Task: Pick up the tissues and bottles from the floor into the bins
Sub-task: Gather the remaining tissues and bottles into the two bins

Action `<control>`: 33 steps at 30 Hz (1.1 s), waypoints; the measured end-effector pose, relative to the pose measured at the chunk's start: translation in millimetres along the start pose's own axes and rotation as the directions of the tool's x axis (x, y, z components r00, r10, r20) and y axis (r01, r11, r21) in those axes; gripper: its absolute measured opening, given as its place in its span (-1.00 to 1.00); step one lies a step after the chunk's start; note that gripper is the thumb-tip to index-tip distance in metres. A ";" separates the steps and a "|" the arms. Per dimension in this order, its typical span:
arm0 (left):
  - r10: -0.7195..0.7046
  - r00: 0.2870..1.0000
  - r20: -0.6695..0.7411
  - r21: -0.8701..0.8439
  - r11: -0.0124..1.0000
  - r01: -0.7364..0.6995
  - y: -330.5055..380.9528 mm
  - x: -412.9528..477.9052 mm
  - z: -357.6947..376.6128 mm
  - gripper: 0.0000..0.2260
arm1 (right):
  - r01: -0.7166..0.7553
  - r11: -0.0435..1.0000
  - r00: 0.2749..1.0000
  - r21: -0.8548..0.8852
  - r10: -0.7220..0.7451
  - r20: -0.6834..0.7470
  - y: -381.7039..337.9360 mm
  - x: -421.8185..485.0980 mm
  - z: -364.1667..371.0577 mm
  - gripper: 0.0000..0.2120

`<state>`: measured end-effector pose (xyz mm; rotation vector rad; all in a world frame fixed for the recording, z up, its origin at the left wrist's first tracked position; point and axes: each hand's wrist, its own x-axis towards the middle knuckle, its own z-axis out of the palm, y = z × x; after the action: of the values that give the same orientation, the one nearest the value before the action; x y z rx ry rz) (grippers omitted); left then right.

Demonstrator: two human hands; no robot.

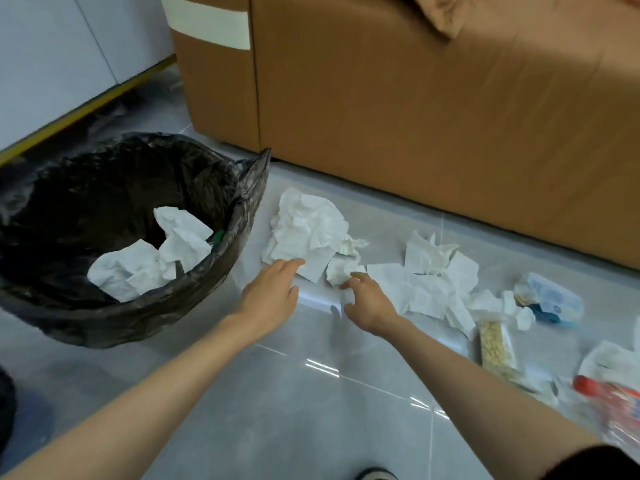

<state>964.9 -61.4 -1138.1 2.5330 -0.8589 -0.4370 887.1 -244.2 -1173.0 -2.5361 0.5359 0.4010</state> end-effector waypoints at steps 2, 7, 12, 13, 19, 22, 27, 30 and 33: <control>-0.050 0.998 0.039 -0.019 0.999 0.050 -12.2 1.3 12.6 -0.56 | 0.011 0.996 0.999 -0.083 -0.007 0.049 -5.3 7.8 -1.7 -0.57; -0.094 0.985 0.147 -0.031 0.995 0.100 -27.3 0.8 28.8 -0.55 | 0.000 0.961 0.992 -0.277 0.035 0.121 -8.5 23.0 -0.1 -0.61; -0.094 0.983 0.157 -0.130 0.985 0.115 -29.1 -2.7 36.2 -0.52 | -0.085 0.990 0.996 -0.111 0.088 0.015 2.3 19.3 11.7 -0.64; -0.095 0.983 0.155 -0.157 0.980 0.120 -28.5 -3.6 37.7 -0.51 | -0.099 0.993 0.995 -0.058 0.098 -0.010 2.7 16.8 12.1 -0.64; -0.035 0.984 0.177 -0.265 0.961 0.082 -27.4 -15.8 47.2 -0.43 | -0.033 0.898 0.996 0.439 0.064 -0.056 -11.6 0.6 16.9 -0.80; -0.049 0.979 0.197 -0.370 0.921 0.120 -31.2 -19.9 53.6 -0.40 | -0.111 0.708 0.992 0.697 0.116 0.040 -17.8 -6.4 23.4 -0.78; -0.177 0.975 0.137 -0.534 0.816 0.223 -34.4 -22.4 59.2 -0.75 | -0.176 0.554 0.984 0.814 0.087 0.154 -23.7 -9.6 32.9 -0.75; -0.201 0.974 0.103 -0.514 0.828 0.226 -39.1 -20.2 58.8 -0.85 | -0.157 0.576 0.987 0.802 0.110 0.114 -25.0 -6.8 31.5 -0.82; -0.221 0.968 0.116 -0.536 0.807 0.249 -40.4 -18.8 57.4 -0.84 | -0.068 0.870 0.982 0.488 0.144 -0.120 -12.0 -3.9 26.2 -0.86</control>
<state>946.6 -37.5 -1204.2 2.0915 -0.3517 -0.7122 884.4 -219.5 -1188.1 -2.0651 0.7346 0.0886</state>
